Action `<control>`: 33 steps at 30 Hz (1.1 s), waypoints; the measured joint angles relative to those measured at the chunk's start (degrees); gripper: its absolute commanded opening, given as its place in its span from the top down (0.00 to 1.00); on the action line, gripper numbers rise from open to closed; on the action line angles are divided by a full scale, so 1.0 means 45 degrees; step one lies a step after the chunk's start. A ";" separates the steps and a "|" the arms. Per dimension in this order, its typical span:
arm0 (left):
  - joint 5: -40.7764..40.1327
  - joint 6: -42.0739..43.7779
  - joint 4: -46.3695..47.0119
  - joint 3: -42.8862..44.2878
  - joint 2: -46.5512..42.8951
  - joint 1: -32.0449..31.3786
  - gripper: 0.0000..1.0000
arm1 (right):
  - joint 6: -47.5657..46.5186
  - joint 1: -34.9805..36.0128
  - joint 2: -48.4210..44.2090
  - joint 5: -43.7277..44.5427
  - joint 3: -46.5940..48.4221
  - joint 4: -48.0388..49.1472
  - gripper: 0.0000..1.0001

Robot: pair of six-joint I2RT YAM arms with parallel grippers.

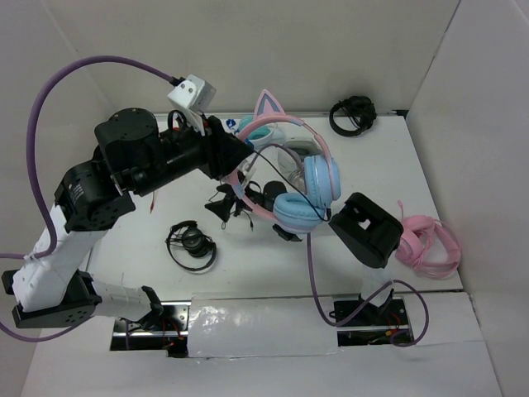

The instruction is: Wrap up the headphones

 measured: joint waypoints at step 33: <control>-0.0121 -0.1438 0.0670 -0.5343 -0.2331 0.0588 1.00 | 0.4833 -0.7111 -0.4843 0.0918 -0.3429 -0.2569 1.00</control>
